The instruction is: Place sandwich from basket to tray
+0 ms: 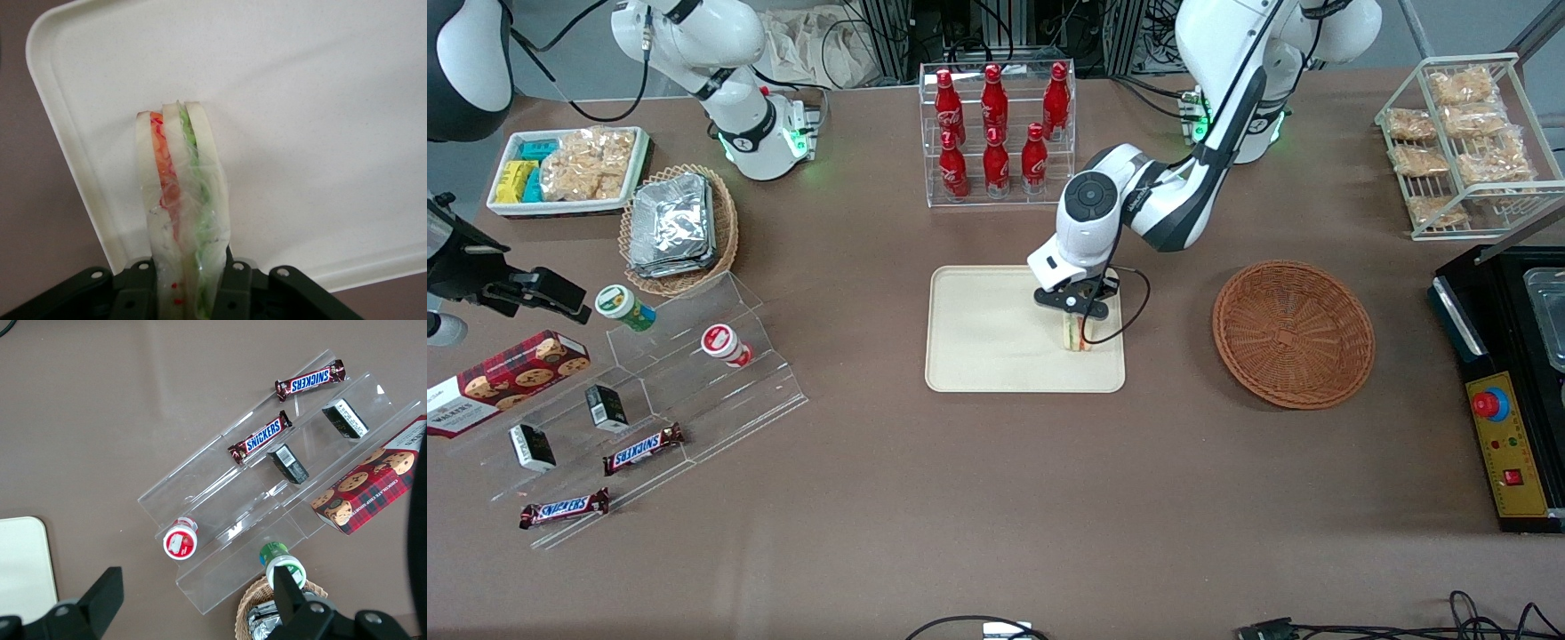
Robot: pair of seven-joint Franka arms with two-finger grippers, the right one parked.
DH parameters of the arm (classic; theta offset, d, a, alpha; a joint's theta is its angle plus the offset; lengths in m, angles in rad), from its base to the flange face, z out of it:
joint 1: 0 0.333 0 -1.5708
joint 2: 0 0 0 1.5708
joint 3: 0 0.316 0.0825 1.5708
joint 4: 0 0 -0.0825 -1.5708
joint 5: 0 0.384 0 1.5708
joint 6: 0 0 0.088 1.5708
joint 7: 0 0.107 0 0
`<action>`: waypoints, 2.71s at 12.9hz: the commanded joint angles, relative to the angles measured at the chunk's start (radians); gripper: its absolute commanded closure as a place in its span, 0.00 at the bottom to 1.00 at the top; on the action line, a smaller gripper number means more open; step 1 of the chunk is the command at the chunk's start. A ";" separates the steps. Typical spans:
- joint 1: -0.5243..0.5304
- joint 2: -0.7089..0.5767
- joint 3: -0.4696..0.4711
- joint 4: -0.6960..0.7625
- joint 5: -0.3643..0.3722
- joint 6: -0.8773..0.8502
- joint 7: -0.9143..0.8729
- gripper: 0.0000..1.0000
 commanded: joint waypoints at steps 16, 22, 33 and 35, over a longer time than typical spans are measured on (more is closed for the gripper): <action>0.064 -0.138 0.134 0.164 0.014 -0.253 -0.064 0.00; 0.064 -0.163 0.352 0.332 -0.004 -0.407 -0.050 0.00; 0.190 -0.238 0.421 0.403 -0.036 -0.545 0.092 0.00; 0.277 -0.248 0.359 0.433 -0.035 -0.608 0.169 0.00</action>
